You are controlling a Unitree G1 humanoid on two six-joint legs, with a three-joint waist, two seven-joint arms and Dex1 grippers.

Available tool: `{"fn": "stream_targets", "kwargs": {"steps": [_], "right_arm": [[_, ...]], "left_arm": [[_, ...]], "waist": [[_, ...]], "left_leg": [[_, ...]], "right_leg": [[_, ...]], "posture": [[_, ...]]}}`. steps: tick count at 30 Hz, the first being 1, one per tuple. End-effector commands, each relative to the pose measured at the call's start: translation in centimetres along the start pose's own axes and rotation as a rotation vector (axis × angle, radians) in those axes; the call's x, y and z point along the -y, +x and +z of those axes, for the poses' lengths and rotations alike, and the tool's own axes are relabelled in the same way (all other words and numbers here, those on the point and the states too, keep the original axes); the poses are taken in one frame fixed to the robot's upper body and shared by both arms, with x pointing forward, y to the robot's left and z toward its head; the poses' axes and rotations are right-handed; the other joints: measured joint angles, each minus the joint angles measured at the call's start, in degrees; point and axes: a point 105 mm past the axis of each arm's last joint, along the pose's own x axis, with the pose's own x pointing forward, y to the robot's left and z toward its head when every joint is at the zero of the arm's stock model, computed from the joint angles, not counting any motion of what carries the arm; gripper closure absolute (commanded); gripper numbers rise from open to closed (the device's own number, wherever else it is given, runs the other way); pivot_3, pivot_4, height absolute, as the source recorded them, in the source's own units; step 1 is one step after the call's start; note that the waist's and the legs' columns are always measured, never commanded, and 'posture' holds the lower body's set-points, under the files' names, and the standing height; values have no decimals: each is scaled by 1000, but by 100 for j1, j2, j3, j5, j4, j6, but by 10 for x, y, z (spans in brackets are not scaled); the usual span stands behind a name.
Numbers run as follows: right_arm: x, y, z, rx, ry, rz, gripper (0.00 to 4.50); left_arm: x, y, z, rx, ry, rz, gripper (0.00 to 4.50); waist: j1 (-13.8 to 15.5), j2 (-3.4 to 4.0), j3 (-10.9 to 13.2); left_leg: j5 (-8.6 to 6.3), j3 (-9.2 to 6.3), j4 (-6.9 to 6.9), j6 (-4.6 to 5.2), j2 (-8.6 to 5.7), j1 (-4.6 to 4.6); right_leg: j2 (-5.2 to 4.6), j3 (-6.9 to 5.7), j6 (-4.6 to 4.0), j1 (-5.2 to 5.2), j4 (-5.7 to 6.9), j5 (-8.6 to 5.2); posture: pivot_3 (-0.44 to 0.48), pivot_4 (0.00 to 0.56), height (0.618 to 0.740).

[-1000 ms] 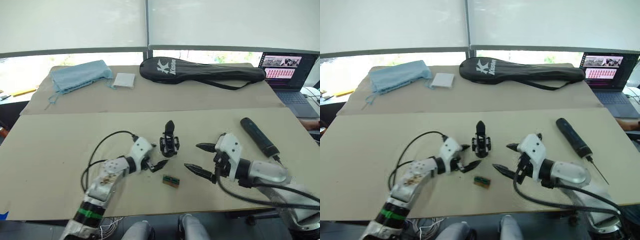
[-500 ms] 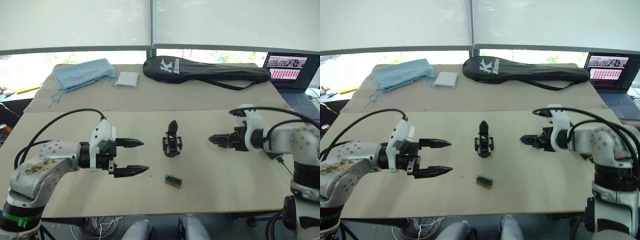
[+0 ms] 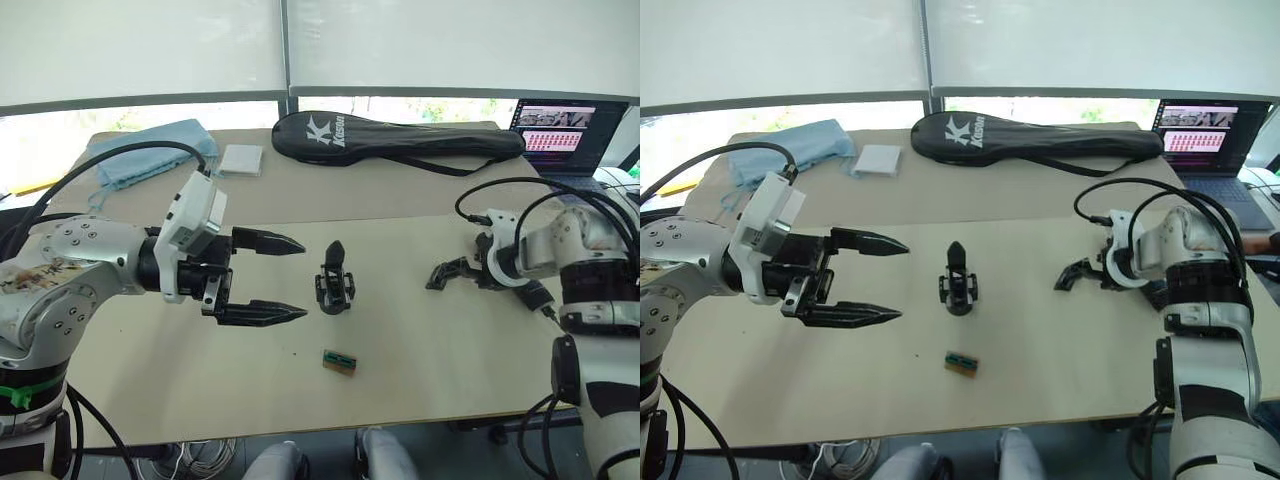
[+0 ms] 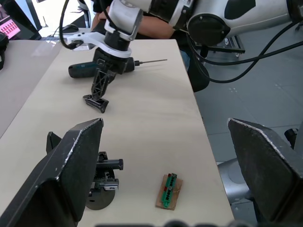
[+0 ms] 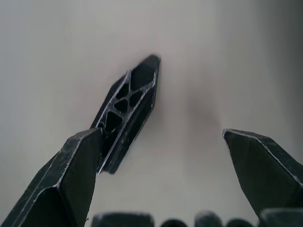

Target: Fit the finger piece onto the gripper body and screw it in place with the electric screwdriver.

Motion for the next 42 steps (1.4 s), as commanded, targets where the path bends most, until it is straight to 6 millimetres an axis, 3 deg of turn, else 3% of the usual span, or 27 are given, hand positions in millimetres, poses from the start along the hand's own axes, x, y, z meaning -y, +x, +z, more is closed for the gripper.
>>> {"fn": "stream_targets", "kwargs": {"steps": [1, 6, 13, 16, 23, 26, 33, 36, 42], "right_arm": [[-10, -3, 9, 16, -19, 39, 0], [-20, -2, 8, -2, -44, 78, 0], [-14, -6, 10, -2, -53, 59, 0], [-7, -3, 4, -22, -33, 39, 0], [-21, -1, -9, -85, -27, 93, 0], [-21, 1, -12, -87, -29, 93, 823], [-16, 6, -11, -58, -105, 88, 3294], [-16, -1, -8, -22, -231, 130, 3412], [-40, -42, 11, 241, -823, 300, 3412]], "left_arm": [[2, 2, 2, -12, 61, 2, 69], [-3, 2, -2, -16, 75, 28, 69], [-5, 0, -5, -21, 90, 46, 69], [-8, 1, -5, -24, 97, 50, 69], [-8, 2, -8, -35, 106, 43, 69], [-7, 2, -8, -35, 107, 39, 0], [-8, 2, -5, -23, 106, 32, 0], [-10, 2, -7, -27, 83, 42, 0], [-33, 2, -13, 54, -85, 223, 0]], "waist": [[8, 0, 0], [29, 2, 2], [26, 4, 2], [29, 4, 3], [27, 4, 3], [27, 4, 3], [11, 4, 3], [15, 5, 3], [58, 38, 24]], "left_leg": [[0, -2, 0, 0, 2, 0], [0, -3, 1, 0, -1, -2], [0, -3, 0, 0, 0, -1], [0, -3, 0, 0, -1, -1], [0, -4, 0, 0, 1, -1], [0, -4, 0, 0, 0, -2], [0, -4, 0, 0, 1, 0], [0, -4, 0, 0, 1, 0], [-2, -4, 7, 4, -9, -6]], "right_leg": [[1, 0, 0, 0, 1, 0], [-1, 0, 0, 0, 0, 0], [1, -1, 0, -2, 1, 0], [0, -2, 0, -2, 0, 0], [0, 0, 0, -2, 1, 0], [0, 0, 0, -2, 1, 0], [2, -3, 0, -1, 2, 0], [2, -4, 0, -1, 1, 0], [7, -21, 5, -2, -1, 0]], "posture": [[0, 150, 736], [0, 150, 736], [0, 150, 736], [0, 150, 736], [0, 150, 736], [0, 150, 736], [0, 150, 736], [0, 150, 736], [0, 150, 736]]}}
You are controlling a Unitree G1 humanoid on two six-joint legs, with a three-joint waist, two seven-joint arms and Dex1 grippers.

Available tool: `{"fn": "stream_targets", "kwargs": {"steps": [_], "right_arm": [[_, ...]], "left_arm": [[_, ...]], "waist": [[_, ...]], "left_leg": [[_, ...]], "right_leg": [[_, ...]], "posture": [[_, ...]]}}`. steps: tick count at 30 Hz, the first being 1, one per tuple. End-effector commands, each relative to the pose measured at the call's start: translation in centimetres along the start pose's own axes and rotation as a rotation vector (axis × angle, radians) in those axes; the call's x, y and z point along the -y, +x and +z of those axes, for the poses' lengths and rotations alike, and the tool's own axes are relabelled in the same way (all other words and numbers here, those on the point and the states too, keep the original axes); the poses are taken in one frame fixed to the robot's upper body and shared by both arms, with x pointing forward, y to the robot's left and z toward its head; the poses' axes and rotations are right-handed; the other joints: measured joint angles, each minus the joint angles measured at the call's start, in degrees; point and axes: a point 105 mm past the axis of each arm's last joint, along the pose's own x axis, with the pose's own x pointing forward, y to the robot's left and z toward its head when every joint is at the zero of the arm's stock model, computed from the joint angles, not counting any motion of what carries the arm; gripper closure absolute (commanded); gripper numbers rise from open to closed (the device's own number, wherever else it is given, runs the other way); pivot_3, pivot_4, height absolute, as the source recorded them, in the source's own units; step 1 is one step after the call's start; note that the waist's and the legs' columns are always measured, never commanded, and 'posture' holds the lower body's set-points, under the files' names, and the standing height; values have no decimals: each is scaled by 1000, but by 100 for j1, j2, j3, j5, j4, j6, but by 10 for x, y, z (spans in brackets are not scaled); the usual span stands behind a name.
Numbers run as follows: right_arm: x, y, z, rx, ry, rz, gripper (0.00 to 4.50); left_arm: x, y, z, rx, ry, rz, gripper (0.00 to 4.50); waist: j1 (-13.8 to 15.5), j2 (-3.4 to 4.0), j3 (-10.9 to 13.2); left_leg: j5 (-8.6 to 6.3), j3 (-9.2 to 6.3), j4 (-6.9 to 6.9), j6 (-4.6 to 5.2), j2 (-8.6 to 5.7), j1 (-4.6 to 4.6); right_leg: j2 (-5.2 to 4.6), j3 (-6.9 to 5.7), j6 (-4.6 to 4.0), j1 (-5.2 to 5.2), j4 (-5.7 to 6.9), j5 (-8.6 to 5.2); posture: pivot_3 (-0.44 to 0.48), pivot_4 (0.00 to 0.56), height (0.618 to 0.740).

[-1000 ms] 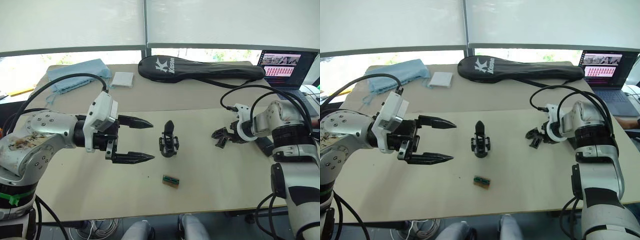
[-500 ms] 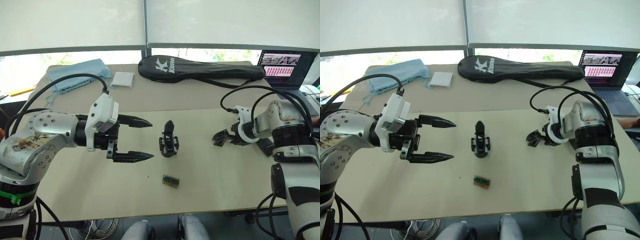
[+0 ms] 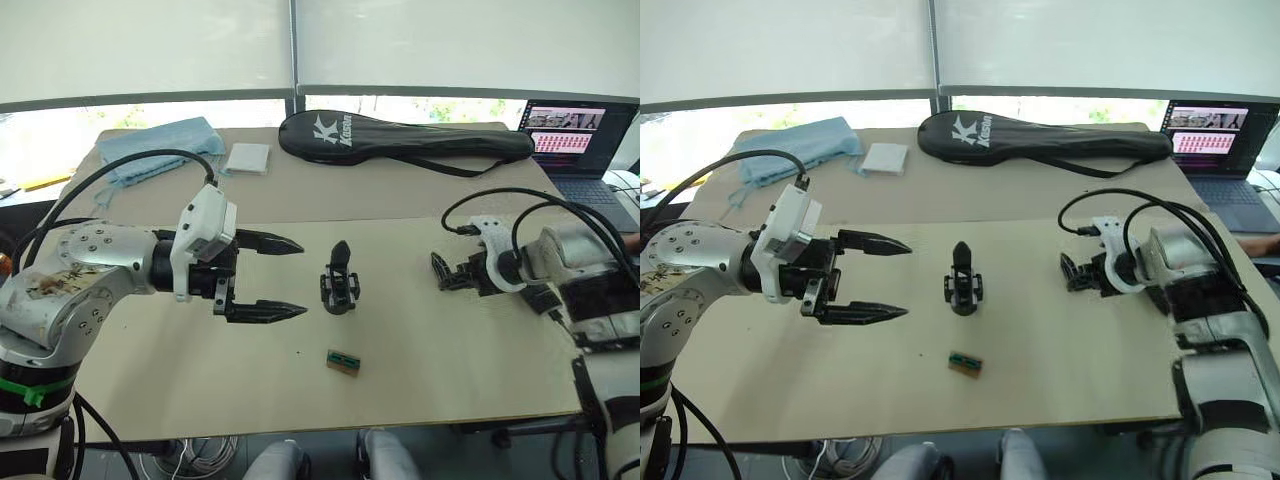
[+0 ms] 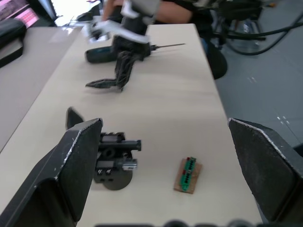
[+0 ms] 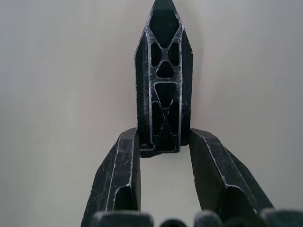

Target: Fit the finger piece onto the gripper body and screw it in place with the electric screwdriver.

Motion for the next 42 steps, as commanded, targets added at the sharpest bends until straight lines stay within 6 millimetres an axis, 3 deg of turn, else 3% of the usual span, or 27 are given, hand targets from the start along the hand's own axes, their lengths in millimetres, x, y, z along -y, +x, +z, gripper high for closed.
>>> {"fn": "stream_targets", "kwargs": {"steps": [1, 5, 7, 13, 16, 22, 31, 34, 40, 42], "right_arm": [[-24, -29, 43, 221, -381, 56, 3412], [-51, -46, 65, 429, -471, 67, 3412], [-78, -51, 74, 569, -524, 53, 3412], [-130, -64, 97, 835, -611, 22, 3412], [-154, -59, 96, 853, -631, 84, 3412], [-166, -58, 96, 866, -601, 136, 3412], [-166, -52, 89, 861, -557, 171, 3412], [-166, -50, 88, 861, -557, 169, 3412], [-168, -52, 93, 889, -561, 149, 3412], [-169, -53, 94, 895, -567, 146, 3412]], "left_arm": [[-16, 2, 7, 92, -103, 138, 0], [-37, 11, 10, 205, -270, 297, 0], [-53, 16, 10, 285, -395, 396, 0], [-63, 33, 22, 432, -505, 444, 0], [-61, 42, 28, 472, -521, 420, 843], [-50, 43, 40, 527, -504, 356, 906], [-54, 42, 42, 557, -517, 371, 906], [-54, 42, 43, 573, -523, 367, 1733], [-54, 45, 38, 556, -540, 369, 4500], [-56, 46, 36, 552, -545, 376, 4500]], "waist": [[-17, 3, 3], [-31, 0, 5], [-7, -1, 5], [52, -1, 5], [112, -1, 5], [101, -1, 5], [95, 0, 5], [94, 0, 5], [96, 0, 5], [96, 0, 5]], "left_leg": [[0, 0, 3, 0, 1, 0], [2, -1, 2, -7, 14, 3], [5, -4, 3, -12, 16, 3], [8, -7, 11, -17, 7, 3], [8, -8, 13, -17, 2, 4], [8, -8, 14, -17, -2, 8], [8, -8, 12, -17, -2, 13], [8, -7, 11, -17, -1, 13], [8, -7, 11, -17, -1, 14], [8, -7, 11, -17, -1, 14]], "right_leg": [[0, 1, 3, 0, 2, 0], [-2, 4, 3, -2, 7, 1], [-1, 4, 2, -3, 12, 1], [-1, 4, 1, -7, 22, 2], [4, -3, 1, -3, 18, 2], [11, -1, 1, -1, 20, 2], [12, 1, 0, 2, 20, 2], [12, 1, 0, 1, 20, 2], [12, 1, 0, 1, 20, 2], [13, 1, 0, 2, 20, 2]], "posture": [[0, 150, 736], [0, 150, 736], [0, 150, 736], [0, 150, 736], [0, 150, 736], [0, 150, 736], [0, 150, 736], [0, 150, 736], [0, 150, 736], [0, 150, 736]]}}
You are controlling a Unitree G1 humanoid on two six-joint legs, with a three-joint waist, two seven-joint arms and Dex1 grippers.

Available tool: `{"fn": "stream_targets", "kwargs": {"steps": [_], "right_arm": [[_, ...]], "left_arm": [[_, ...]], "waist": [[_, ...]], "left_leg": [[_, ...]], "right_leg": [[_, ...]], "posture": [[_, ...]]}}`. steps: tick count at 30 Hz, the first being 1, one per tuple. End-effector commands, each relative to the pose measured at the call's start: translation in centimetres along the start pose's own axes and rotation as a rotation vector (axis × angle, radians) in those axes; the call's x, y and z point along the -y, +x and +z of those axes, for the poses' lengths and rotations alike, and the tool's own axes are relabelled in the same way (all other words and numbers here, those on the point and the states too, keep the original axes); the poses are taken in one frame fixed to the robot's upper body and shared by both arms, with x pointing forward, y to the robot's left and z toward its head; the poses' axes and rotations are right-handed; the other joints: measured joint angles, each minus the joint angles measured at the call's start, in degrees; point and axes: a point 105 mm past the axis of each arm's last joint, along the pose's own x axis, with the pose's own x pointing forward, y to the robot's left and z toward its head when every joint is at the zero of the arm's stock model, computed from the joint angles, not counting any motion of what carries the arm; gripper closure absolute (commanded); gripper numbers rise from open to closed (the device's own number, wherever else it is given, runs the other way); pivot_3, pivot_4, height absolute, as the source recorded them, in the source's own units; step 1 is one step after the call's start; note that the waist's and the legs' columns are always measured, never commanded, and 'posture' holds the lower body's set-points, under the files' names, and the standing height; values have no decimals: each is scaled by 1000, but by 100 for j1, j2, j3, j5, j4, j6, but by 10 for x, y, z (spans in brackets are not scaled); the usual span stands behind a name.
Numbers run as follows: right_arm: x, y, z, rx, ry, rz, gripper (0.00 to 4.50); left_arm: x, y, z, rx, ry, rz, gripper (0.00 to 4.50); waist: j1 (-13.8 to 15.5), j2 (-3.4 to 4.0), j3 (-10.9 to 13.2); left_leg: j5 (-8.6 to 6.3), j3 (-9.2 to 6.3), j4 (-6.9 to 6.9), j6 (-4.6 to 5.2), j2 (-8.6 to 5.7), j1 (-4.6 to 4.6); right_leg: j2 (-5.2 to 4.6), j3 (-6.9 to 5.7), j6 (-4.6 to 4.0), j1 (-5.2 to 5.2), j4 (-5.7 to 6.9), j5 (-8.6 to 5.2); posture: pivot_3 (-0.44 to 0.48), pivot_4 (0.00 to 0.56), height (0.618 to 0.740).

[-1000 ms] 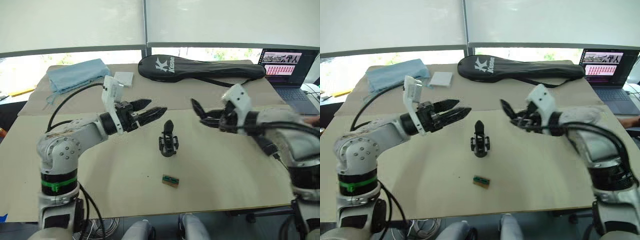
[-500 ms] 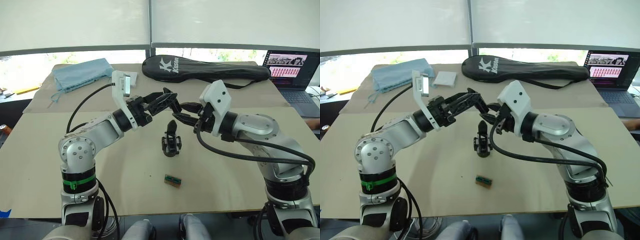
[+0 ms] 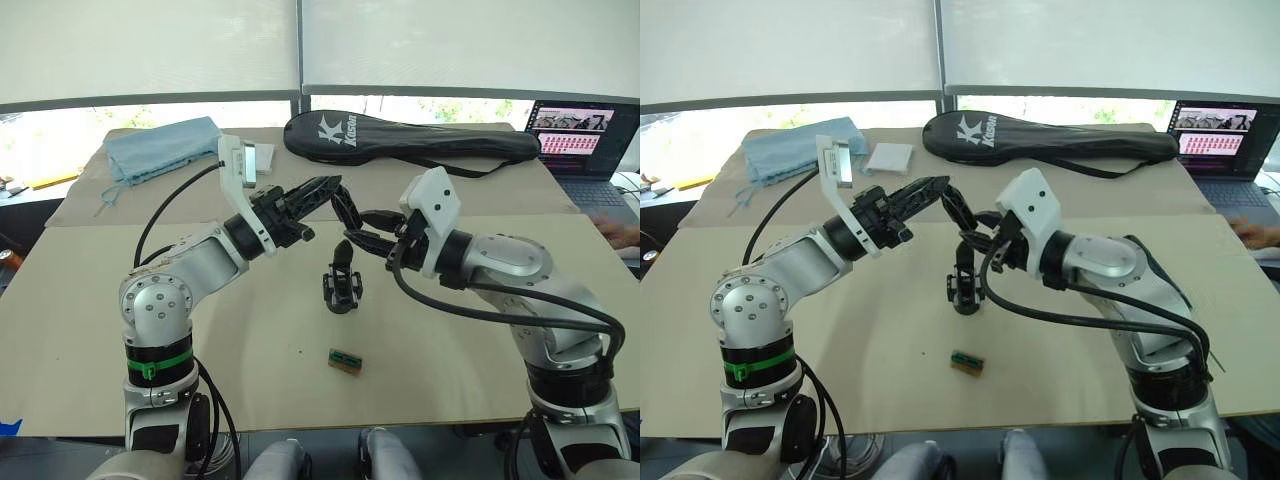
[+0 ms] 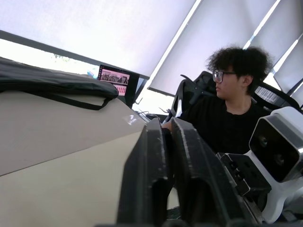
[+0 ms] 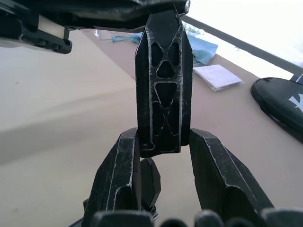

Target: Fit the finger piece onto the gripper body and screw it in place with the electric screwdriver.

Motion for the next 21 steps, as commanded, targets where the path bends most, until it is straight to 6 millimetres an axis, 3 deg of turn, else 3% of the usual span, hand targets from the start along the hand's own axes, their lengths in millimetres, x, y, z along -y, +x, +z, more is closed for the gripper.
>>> {"fn": "stream_targets", "kwargs": {"steps": [1, 6, 8, 11, 17, 21], "right_arm": [[0, -2, 18, 69, -58, -14, 3412], [4, -4, 30, 127, -141, -62, 3412], [4, -7, 37, 153, -151, -48, 2389], [-6, -19, 53, 170, -161, 105, 1449], [5, -43, 69, 100, 110, 360, 1449], [9, -42, 70, 27, 233, 461, 1449]], "left_arm": [[2, 2, 4, 12, 9, -10, 4500], [0, 5, 5, -6, 18, -27, 4500], [3, 8, 6, -41, 43, -88, 4500], [16, 10, 11, -133, 156, -252, 4500], [23, 7, 30, -277, 277, -462, 4500], [30, 4, 32, -360, 316, -580, 4500]], "waist": [[1, 0, 0], [-2, 0, 0], [-2, 0, 0], [-6, 1, 0], [-39, 1, 3], [-55, 2, 3]], "left_leg": [[0, 0, 0, 0, -1, 0], [0, 0, 0, 0, -1, 0], [0, 0, -1, 0, -1, 2], [0, 2, -3, -1, -3, 4], [0, 1, -16, 4, -2, 5], [-1, 1, -15, 5, 5, 5]], "right_leg": [[0, 0, 0, 0, 0, 0], [2, -1, 0, -1, 0, 0], [2, -1, 0, 0, 1, 0], [7, -1, 0, 1, 0, 0], [5, -3, -2, 8, -20, 0], [-14, 0, -3, 6, -16, 0]], "posture": [[0, 150, 736], [0, 150, 736], [0, 150, 736], [0, 150, 736], [0, 150, 736], [0, 150, 736]]}}
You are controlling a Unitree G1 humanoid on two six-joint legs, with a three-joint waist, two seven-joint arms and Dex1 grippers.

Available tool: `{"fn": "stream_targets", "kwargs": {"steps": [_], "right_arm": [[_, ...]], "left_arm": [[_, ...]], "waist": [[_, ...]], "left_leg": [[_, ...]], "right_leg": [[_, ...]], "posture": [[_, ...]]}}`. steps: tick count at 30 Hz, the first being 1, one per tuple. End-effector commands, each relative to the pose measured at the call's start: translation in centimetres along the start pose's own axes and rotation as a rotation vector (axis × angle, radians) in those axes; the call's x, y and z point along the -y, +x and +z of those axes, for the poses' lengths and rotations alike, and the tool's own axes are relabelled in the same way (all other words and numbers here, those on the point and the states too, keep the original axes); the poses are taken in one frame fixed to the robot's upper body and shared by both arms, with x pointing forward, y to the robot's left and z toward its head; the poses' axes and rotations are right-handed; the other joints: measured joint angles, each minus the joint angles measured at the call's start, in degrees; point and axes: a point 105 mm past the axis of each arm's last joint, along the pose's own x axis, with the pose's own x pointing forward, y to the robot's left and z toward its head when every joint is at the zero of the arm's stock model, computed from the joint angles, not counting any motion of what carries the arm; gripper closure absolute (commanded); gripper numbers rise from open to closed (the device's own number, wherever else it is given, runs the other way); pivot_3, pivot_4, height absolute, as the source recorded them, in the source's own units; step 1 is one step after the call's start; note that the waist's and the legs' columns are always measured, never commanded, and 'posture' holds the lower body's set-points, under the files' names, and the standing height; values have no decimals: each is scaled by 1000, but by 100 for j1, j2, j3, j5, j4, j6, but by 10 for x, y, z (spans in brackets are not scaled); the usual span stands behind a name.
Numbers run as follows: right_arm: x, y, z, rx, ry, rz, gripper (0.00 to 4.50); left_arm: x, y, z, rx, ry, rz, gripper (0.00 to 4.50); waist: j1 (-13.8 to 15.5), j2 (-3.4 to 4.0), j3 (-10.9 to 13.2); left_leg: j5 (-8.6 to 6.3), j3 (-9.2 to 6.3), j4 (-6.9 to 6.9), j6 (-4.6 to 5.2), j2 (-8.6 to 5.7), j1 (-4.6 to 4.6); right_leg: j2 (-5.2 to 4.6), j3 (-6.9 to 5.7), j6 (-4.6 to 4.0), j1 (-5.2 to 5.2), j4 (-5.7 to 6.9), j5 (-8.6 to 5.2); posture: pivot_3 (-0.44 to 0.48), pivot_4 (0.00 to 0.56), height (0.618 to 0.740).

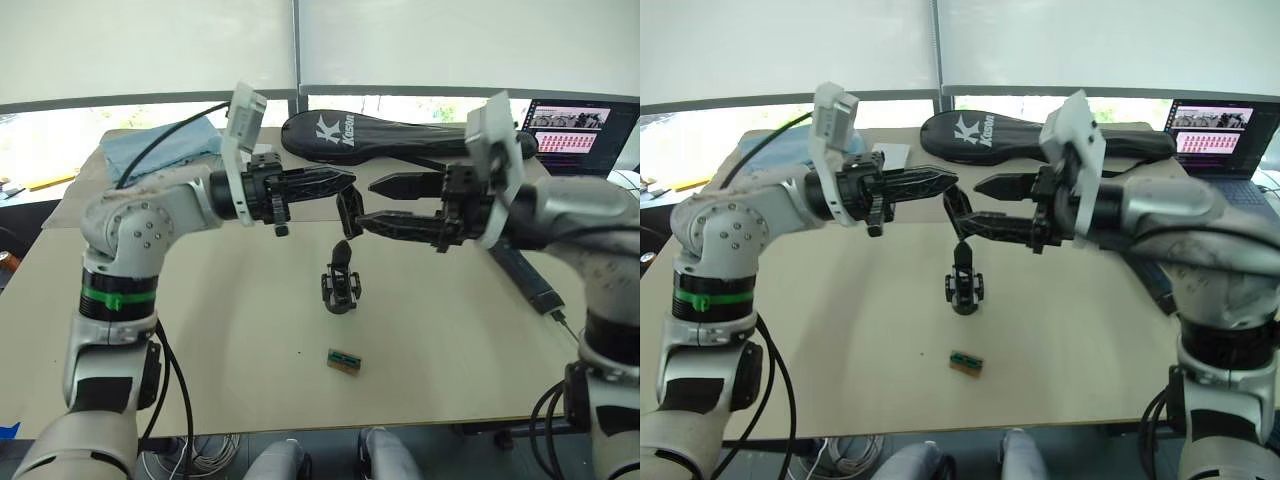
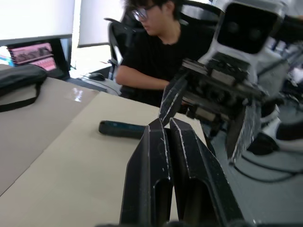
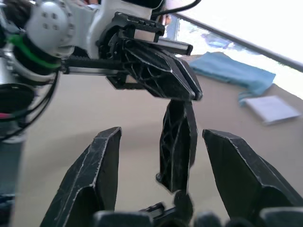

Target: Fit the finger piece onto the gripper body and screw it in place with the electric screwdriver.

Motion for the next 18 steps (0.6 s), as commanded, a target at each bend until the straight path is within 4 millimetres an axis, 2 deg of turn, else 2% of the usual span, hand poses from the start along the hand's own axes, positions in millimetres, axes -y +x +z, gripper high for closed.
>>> {"fn": "stream_targets", "kwargs": {"steps": [1, 13, 18], "right_arm": [[-2, 0, 6, -3, 96, 80, 1449], [0, 17, -2, -10, 105, 134, 1449], [1, 20, -4, -12, 94, 142, 2999]], "left_arm": [[11, 4, 7, -40, 77, -115, 4500], [10, 10, 13, -28, 95, -155, 4500], [12, 11, 13, -25, 89, -166, 4500]], "waist": [[-8, 0, 0], [-20, 0, 0], [-27, 0, 0]], "left_leg": [[0, 0, -3, 0, 1, -1], [0, -2, 20, 1, -2, -50], [0, -2, 20, 1, -1, -50]], "right_leg": [[-1, 1, 0, -1, -1, 0], [-11, -1, 0, -41, 11, 1], [-10, -1, 0, -44, 13, 1]], "posture": [[0, 150, 736], [0, 150, 736], [0, 150, 736]]}}
